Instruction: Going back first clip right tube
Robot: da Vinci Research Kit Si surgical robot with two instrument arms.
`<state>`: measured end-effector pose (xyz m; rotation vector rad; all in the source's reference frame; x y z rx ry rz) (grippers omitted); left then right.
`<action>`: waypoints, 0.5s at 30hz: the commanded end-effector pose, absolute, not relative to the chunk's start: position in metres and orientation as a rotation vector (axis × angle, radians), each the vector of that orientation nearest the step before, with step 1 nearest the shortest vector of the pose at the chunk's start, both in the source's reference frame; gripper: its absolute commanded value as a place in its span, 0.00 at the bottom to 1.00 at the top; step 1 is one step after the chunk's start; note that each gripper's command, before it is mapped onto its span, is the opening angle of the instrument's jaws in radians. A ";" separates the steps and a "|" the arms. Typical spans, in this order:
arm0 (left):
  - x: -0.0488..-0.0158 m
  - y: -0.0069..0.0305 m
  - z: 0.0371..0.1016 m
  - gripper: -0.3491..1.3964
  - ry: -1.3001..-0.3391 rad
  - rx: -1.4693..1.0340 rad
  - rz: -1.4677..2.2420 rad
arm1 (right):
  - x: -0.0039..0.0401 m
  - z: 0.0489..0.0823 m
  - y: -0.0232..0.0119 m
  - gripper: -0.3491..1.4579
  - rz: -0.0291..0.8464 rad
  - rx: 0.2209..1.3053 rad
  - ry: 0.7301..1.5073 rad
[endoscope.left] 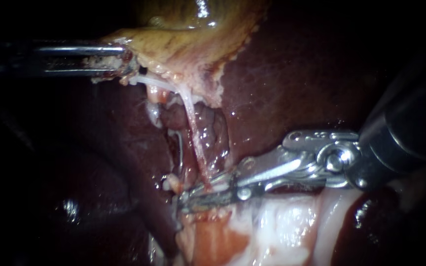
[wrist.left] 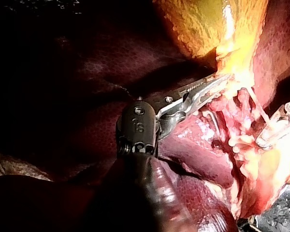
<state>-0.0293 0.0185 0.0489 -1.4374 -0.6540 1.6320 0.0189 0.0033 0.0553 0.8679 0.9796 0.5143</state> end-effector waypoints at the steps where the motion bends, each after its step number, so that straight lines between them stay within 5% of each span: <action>1: -0.0293 0.0185 0.0489 0.00 -0.654 -1.437 1.632 | 0.0190 0.0553 0.0033 0.00 0.515 0.868 0.980; 3: -0.0293 0.0185 0.0489 0.00 -0.654 -1.437 1.632 | 0.0191 0.0554 0.0034 0.00 0.515 0.866 0.977; 8: -0.0293 0.0184 0.0490 0.00 -0.653 -1.437 1.632 | 0.0202 0.0557 0.0035 0.42 0.527 0.861 1.031; 15: -0.0294 0.0184 0.0489 0.00 -0.653 -1.437 1.632 | 0.0209 0.0559 0.0034 0.47 0.429 0.673 1.107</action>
